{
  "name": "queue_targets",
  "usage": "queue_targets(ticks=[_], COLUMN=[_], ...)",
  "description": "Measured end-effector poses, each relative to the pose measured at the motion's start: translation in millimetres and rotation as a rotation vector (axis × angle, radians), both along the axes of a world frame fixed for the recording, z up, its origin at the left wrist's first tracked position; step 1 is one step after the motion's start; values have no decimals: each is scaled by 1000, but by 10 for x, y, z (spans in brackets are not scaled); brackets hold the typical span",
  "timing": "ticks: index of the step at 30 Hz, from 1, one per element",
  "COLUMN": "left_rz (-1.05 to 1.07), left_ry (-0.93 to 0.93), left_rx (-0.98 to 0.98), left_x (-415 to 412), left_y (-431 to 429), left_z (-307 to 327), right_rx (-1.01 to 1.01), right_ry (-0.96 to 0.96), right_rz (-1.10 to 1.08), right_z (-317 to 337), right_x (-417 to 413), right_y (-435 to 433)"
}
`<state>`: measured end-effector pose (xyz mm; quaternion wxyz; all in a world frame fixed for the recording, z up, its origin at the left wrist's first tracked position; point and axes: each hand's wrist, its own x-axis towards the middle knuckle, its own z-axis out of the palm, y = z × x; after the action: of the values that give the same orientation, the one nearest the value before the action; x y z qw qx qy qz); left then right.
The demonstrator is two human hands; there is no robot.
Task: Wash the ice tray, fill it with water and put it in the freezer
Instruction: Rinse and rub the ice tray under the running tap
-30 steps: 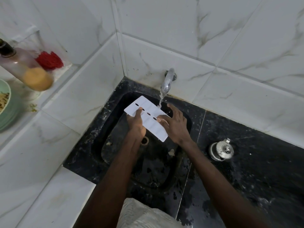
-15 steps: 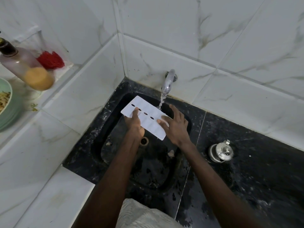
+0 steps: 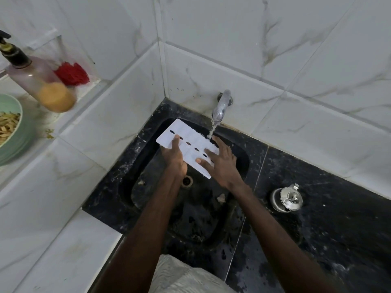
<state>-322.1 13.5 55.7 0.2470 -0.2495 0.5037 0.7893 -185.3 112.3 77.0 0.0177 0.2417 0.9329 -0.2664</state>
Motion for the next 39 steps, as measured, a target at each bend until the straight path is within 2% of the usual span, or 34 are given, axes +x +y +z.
queue_targets(ticks=[3, 7, 12, 14, 17, 20, 22, 25, 28, 30, 34, 39], left_rz=[52, 84, 65, 76, 101, 82, 67, 67, 88, 78, 48, -42], left_ry=[19, 38, 61, 89, 72, 50, 65, 82, 61, 45, 31, 11], left_rx=[5, 21, 41, 21, 10, 55, 71, 46, 46, 44, 54, 56], left_x=[-61, -94, -73, -105, -142, -76, -82, -166, -199, -185, -163, -144], left_y=[-70, -102, -39, -72, -132, -73, -41, -100, -159, -144, -101, -115], left_z=[-73, -93, -80, -83, -127, -127, -113, -144, -197, -212, -195, -186], right_rx=[9, 25, 10, -19, 54, 133, 48, -22, 2, 12, 1, -32], right_ry=[59, 149, 15, 44, 118, 56, -5, 64, 170, 122, -79, -140], right_rz=[-5, -187, -69, -34, -48, -104, -63, 18, -65, -89, 32, 94], right_z=[-66, -118, -115, -93, -97, -91, -76, -89, -125, -135, -169, -108], right_x=[103, 147, 111, 151, 234, 173, 125, 209, 291, 265, 143, -32], right_y=[52, 100, -36, -41, 65, 73, 28, 57, 131, 146, 134, 147])
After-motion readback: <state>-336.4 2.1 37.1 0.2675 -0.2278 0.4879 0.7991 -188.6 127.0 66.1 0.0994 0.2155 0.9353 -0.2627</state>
